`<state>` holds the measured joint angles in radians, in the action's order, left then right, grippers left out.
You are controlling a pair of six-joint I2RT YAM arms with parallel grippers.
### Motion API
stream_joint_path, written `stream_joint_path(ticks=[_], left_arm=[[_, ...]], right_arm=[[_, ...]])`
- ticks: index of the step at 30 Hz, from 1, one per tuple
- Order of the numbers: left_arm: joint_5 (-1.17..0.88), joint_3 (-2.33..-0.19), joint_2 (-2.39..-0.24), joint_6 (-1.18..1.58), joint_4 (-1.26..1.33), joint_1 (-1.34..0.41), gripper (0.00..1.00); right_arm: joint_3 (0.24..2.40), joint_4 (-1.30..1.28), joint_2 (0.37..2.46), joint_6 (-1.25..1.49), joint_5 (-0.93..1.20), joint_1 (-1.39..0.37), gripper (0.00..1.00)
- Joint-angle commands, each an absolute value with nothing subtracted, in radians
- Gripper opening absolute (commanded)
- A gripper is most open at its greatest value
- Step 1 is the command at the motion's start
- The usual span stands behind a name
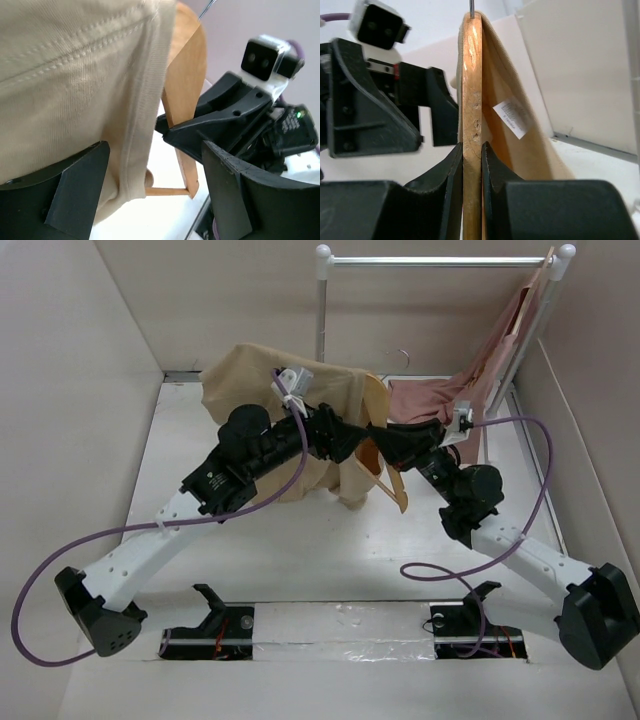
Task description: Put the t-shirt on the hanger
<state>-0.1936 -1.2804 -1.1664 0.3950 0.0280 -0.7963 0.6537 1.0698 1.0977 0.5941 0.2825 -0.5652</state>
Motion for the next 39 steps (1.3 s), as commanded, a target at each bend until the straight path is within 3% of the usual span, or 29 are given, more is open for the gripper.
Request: stream_joint_path(ticks=[1,7,14,21,28,35,39], left_arm=[[-0.066,-1.221,-1.063,0.442,0.172,-0.793,0.69],[0.112,-1.059,-0.931,0.525,0.313,-0.793,0.58],[0.410,-0.980,-0.893,0.623,0.275,-0.782,0.69],[0.236,-1.113,-1.018,0.615,0.302,-0.706,0.72],[0.177,-1.258,-1.143,0.486,0.230,-0.801,0.65],[0.109,-1.255,-1.186,0.509,0.254,-0.801,0.70],[0.060,-1.307,-1.239,0.491,0.215,-0.801,0.56]], right_arm=[[0.637,1.166,1.056,0.565,0.195,-0.557,0.00],[0.632,1.055,0.970,0.503,0.112,-0.557,0.00],[0.604,1.026,0.914,0.512,0.115,-0.535,0.00],[0.572,0.999,0.876,0.503,0.138,-0.535,0.00],[0.568,0.936,0.854,0.480,0.118,-0.545,0.00],[0.565,0.948,0.876,0.483,0.118,-0.545,0.00],[0.566,0.957,0.879,0.489,0.107,-0.555,0.00]])
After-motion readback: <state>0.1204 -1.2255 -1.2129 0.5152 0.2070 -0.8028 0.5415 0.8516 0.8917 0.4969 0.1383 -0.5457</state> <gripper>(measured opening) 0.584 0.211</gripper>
